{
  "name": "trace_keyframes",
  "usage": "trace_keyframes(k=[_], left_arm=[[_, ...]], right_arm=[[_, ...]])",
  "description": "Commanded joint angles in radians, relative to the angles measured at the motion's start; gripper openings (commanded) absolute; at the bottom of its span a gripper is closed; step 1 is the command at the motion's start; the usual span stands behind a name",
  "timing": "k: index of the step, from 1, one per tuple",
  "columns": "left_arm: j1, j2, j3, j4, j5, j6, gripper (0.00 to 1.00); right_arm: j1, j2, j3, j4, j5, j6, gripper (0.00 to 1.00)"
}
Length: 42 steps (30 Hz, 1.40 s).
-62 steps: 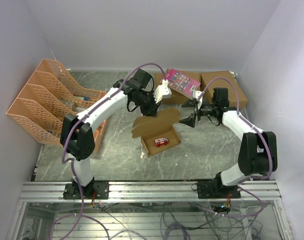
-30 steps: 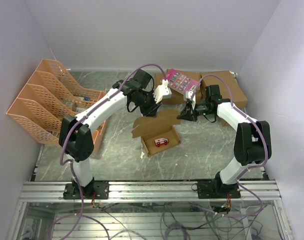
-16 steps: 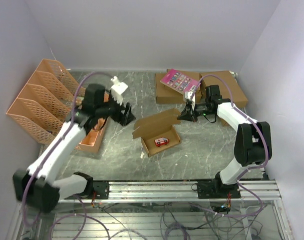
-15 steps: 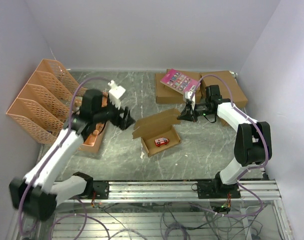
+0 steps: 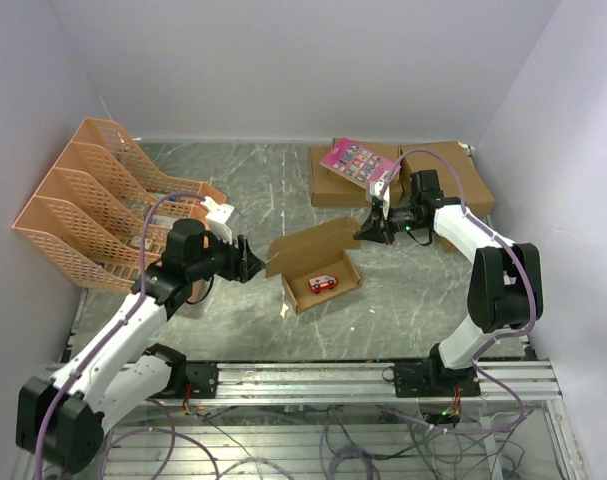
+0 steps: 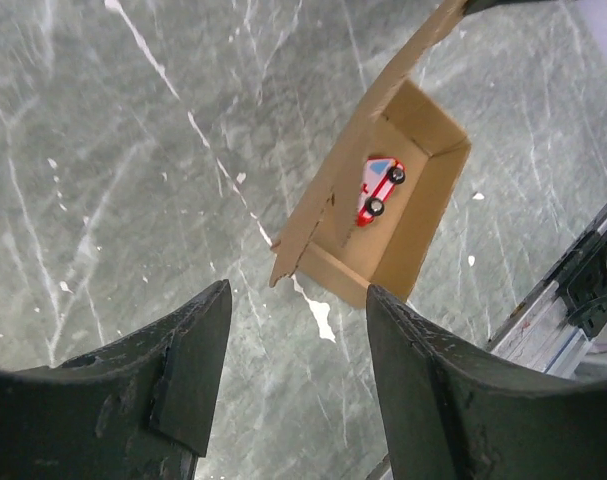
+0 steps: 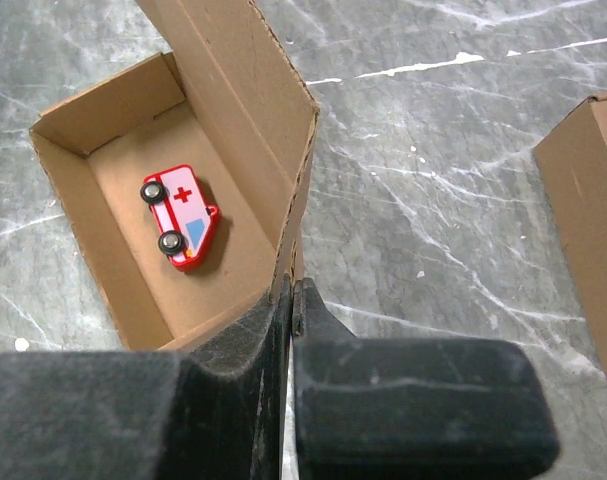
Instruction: Fold the paper box
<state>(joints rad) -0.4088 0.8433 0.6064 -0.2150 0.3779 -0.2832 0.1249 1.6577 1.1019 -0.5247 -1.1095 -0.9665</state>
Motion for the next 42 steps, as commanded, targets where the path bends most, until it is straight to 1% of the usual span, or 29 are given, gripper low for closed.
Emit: trace_keyframes(k=[1, 3, 6, 10, 14, 16, 22, 24, 32, 34, 35, 37, 39, 42], left_arm=[[-0.008, 0.068, -0.004, 0.117, 0.058, -0.006, 0.66], [-0.012, 0.081, -0.017, 0.16, 0.066, -0.012, 0.64], [-0.021, 0.102, -0.021, 0.164, 0.045, -0.009, 0.6], [-0.035, 0.14, -0.032, 0.198, 0.058, -0.011, 0.55], [-0.067, 0.187, -0.026, 0.204, 0.034, -0.001, 0.54], [-0.08, 0.211, -0.021, 0.202, 0.016, 0.002, 0.52], [-0.094, 0.265, -0.007, 0.197, -0.002, 0.001, 0.31], [-0.095, 0.27, -0.001, 0.192, -0.011, 0.002, 0.26], [-0.108, 0.257, 0.019, 0.181, -0.044, 0.001, 0.26], [-0.118, 0.255, 0.021, 0.187, -0.06, -0.005, 0.24], [-0.127, 0.255, 0.022, 0.191, -0.069, -0.009, 0.18], [-0.144, 0.251, 0.026, 0.198, -0.103, -0.029, 0.11], [-0.167, 0.246, 0.034, 0.204, -0.146, -0.056, 0.07], [-0.207, 0.249, 0.056, 0.214, -0.239, -0.093, 0.07]], right_arm=[[0.004, -0.002, 0.019, -0.001, 0.007, 0.012, 0.0], [0.004, -0.005, 0.016, 0.005, 0.009, 0.018, 0.0], [0.005, -0.008, 0.008, 0.018, 0.008, 0.031, 0.0], [0.007, 0.002, 0.015, 0.014, 0.008, 0.031, 0.0], [0.007, 0.004, 0.015, 0.015, 0.008, 0.033, 0.0], [0.007, 0.002, 0.013, 0.019, 0.01, 0.035, 0.0], [0.007, 0.004, 0.012, 0.019, 0.01, 0.038, 0.0], [0.007, 0.004, 0.011, 0.019, 0.01, 0.04, 0.0], [0.013, -0.003, 0.007, 0.028, 0.016, 0.054, 0.0], [0.018, -0.009, 0.002, 0.044, 0.028, 0.079, 0.0], [0.022, -0.013, 0.0, 0.054, 0.036, 0.093, 0.0], [0.029, -0.021, -0.003, 0.076, 0.058, 0.151, 0.0], [0.035, -0.036, -0.01, 0.124, 0.086, 0.231, 0.0], [0.056, -0.072, -0.033, 0.204, 0.148, 0.337, 0.0]])
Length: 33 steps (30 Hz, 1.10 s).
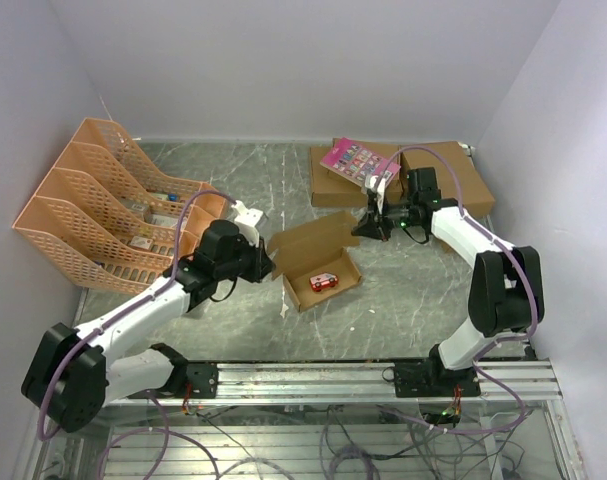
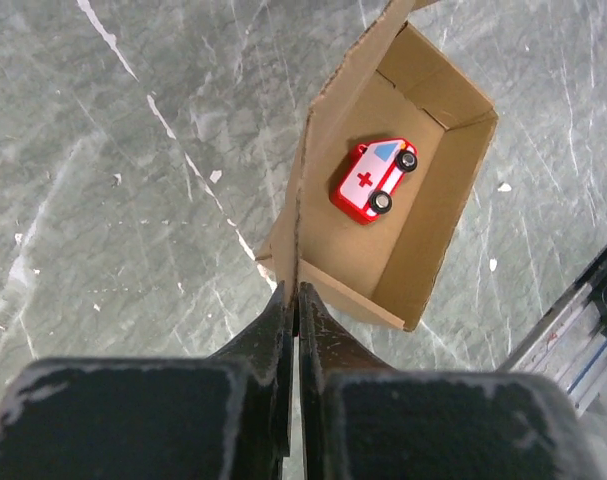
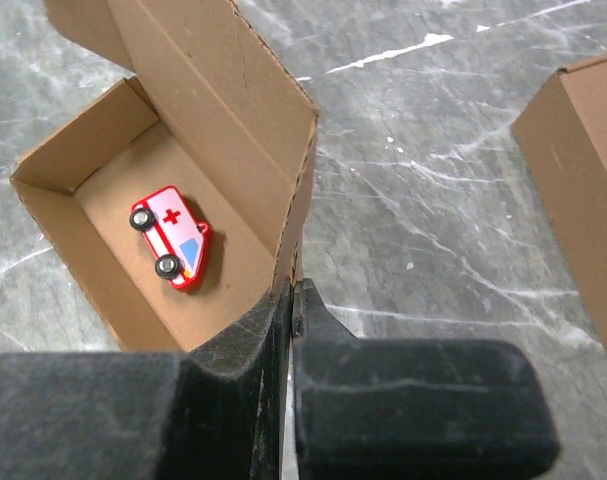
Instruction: Fold the paper box
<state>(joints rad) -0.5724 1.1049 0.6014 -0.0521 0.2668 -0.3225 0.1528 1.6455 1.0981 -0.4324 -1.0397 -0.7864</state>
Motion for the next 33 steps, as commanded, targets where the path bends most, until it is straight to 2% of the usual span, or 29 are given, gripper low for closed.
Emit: trace_keyframes(k=[1, 6, 14, 18, 24, 33], left_arm=[[-0.056, -0.007, 0.07, 0.054, -0.168, -0.067, 0.07], [-0.094, 0.04, 0.128, 0.063, -0.321, -0.118, 0.07], [-0.18, 0.18, 0.225, 0.071, -0.543, -0.229, 0.07], [-0.202, 0.227, 0.241, 0.096, -0.626, -0.267, 0.07], [-0.225, 0.252, 0.232, 0.151, -0.672, -0.279, 0.07], [-0.292, 0.294, 0.214, 0.232, -0.812, -0.321, 0.07]], right_arm=[[0.039, -0.076, -0.041, 0.142, 0.106, 0.196, 0.0], [0.107, -0.151, -0.109, 0.272, 0.259, 0.334, 0.0], [0.218, -0.258, -0.305, 0.598, 0.551, 0.64, 0.0], [0.251, -0.24, -0.324, 0.668, 0.713, 0.779, 0.0], [0.297, -0.241, -0.343, 0.734, 0.943, 0.934, 0.0], [0.372, -0.254, -0.442, 0.883, 1.026, 1.013, 0.0]])
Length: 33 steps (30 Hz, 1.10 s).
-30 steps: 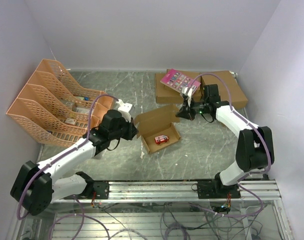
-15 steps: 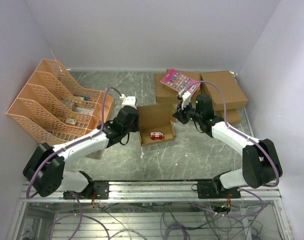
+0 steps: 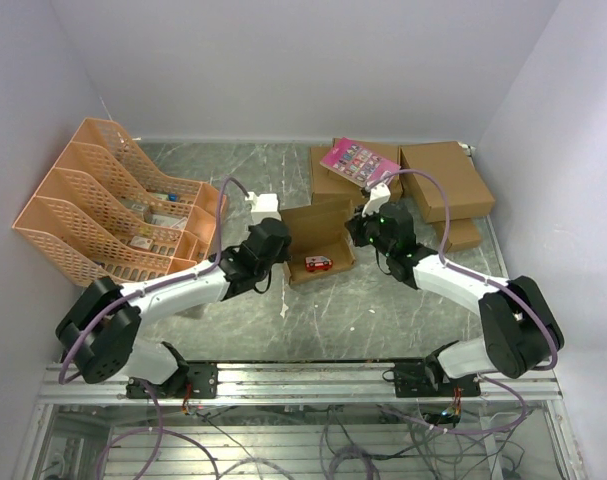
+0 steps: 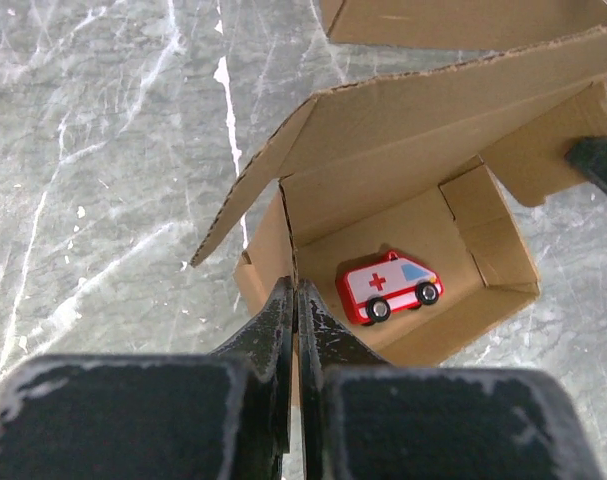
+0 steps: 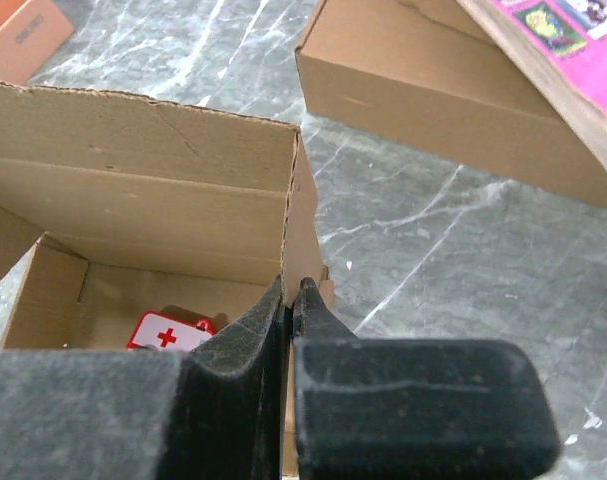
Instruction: Fold the paper box
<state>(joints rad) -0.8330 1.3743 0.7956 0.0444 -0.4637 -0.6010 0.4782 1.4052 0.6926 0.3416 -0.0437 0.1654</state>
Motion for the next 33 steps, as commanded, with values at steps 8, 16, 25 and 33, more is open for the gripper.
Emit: trace_keyframes(k=[8, 16, 25, 33], left_arm=[[-0.06, 0.095, 0.055, 0.151, -0.185, -0.078, 0.07], [-0.085, 0.057, -0.029, 0.195, -0.195, -0.075, 0.07], [-0.125, 0.027, -0.102, 0.237, -0.201, -0.097, 0.07], [-0.173, 0.008, -0.141, 0.221, -0.254, -0.137, 0.07]], right_arm=[[0.053, 0.012, -0.068, 0.132, 0.013, 0.099, 0.0], [0.068, -0.027, -0.099, 0.084, -0.014, 0.089, 0.0], [0.094, -0.071, -0.138, 0.036, -0.018, 0.077, 0.0], [0.094, -0.108, -0.165, -0.019, -0.035, 0.081, 0.0]])
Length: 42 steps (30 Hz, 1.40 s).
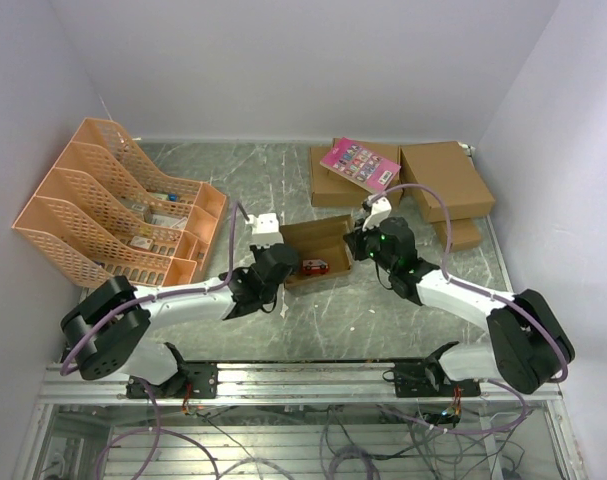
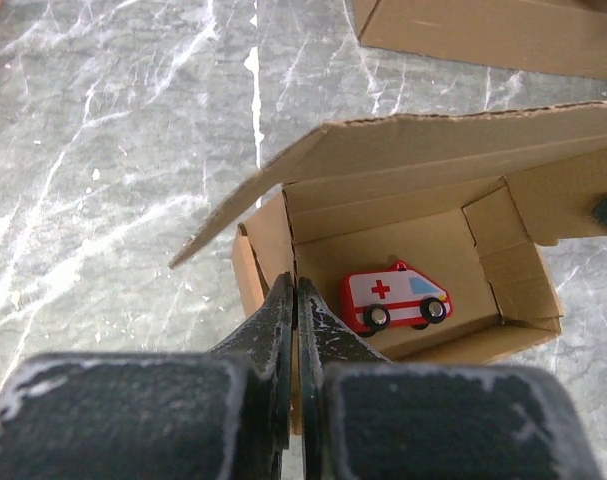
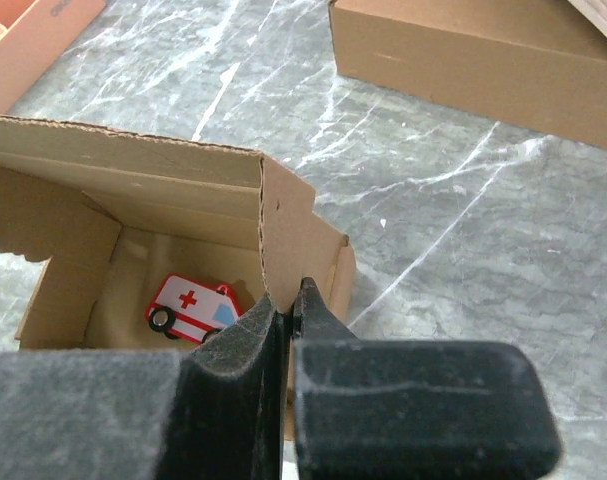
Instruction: Fold the paper box
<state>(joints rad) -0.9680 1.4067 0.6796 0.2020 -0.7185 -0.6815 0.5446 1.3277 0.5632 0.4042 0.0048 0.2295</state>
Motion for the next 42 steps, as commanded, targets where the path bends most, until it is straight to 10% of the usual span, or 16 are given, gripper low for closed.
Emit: trace_keyframes(k=[1, 29, 42], left_arm=[[-0.042, -0.029, -0.032, 0.064, -0.004, -0.06, 0.07], [-0.107, -0.077, -0.143, 0.076, -0.02, -0.098, 0.07], [-0.124, -0.058, -0.132, 0.031, -0.041, -0.114, 0.07]], right_arm=[[0.028, -0.039, -0.039, -0.088, -0.084, 0.014, 0.0], [0.024, -0.12, -0.094, -0.23, -0.142, -0.047, 0.0], [-0.03, -0.151, -0.086, -0.261, -0.21, -0.032, 0.19]])
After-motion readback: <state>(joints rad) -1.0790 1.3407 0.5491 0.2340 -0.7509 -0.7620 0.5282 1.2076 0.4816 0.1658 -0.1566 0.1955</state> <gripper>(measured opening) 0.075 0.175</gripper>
